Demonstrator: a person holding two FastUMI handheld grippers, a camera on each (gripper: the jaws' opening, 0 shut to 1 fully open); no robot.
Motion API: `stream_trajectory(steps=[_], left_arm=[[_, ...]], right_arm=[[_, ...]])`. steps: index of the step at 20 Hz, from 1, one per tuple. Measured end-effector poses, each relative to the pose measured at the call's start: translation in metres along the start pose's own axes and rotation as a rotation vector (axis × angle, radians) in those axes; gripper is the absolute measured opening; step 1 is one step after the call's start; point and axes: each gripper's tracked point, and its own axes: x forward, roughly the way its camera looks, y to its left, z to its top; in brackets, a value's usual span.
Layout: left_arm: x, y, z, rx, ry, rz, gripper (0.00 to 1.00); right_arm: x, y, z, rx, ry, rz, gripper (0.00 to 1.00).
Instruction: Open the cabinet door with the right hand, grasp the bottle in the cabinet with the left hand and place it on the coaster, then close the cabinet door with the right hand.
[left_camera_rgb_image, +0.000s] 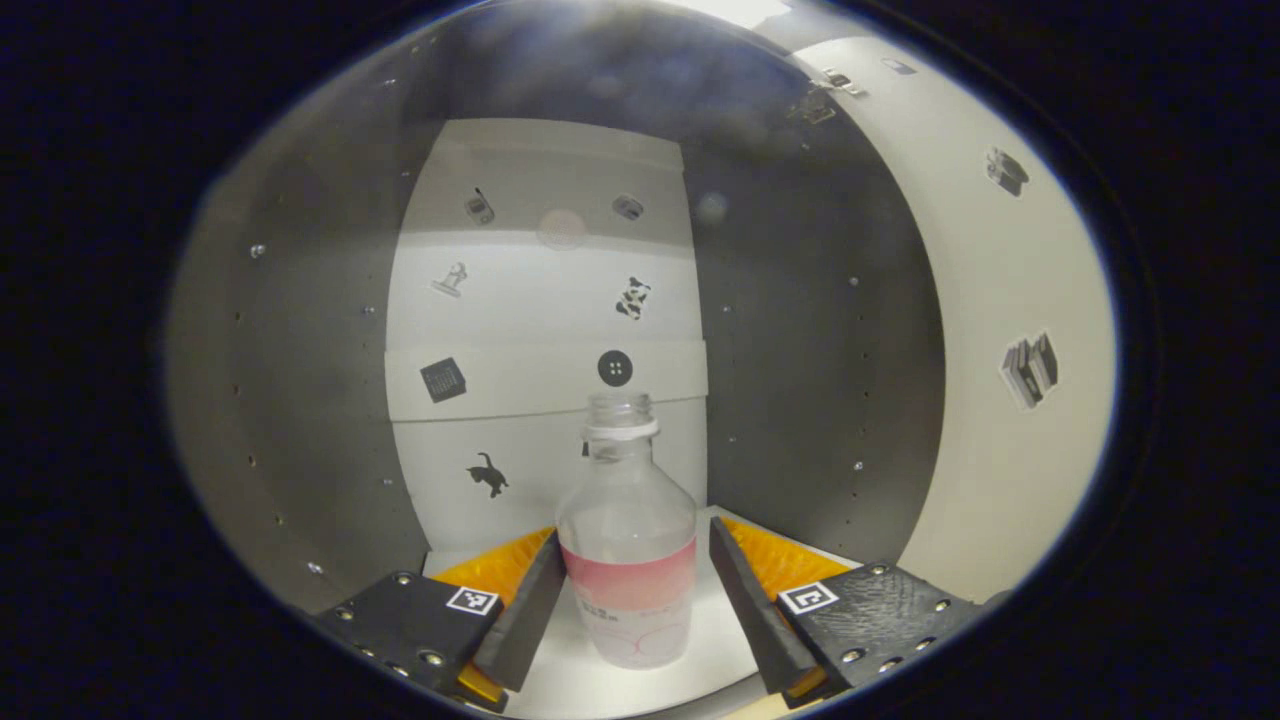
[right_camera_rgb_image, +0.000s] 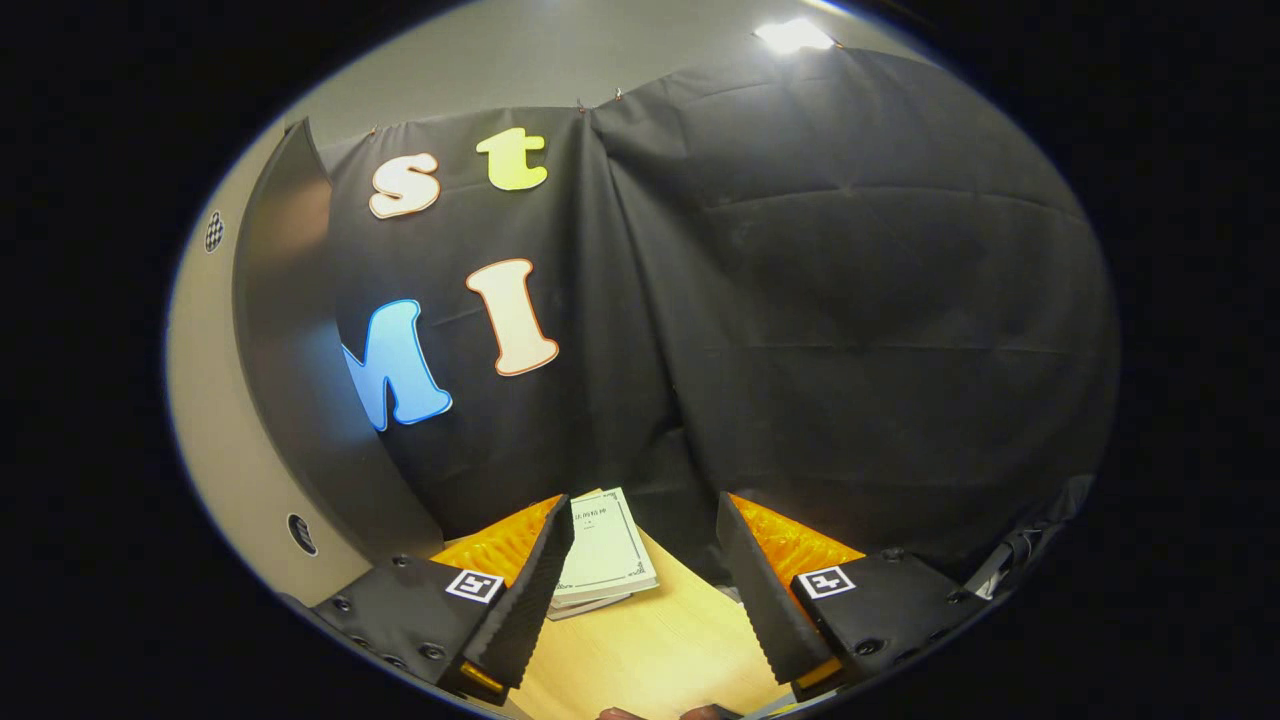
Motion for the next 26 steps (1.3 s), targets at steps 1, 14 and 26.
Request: stream_trajectory(steps=[1,14,26], left_arm=[[0.005,0.001,-0.001,0.005,0.0,0.005,0.86],[-0.032,0.001,0.015,-0.023,-0.041,-0.015,0.73],[-0.144,0.021,0.008,-0.002,-0.037,-0.008,0.72]], right_arm=[[0.0,0.0,0.0,0.003,0.0,0.001,0.84],[0.0,0.008,0.0,0.016,-0.007,0.036,0.84],[-0.022,0.022,-0.008,-0.047,-0.009,0.081,0.91]])
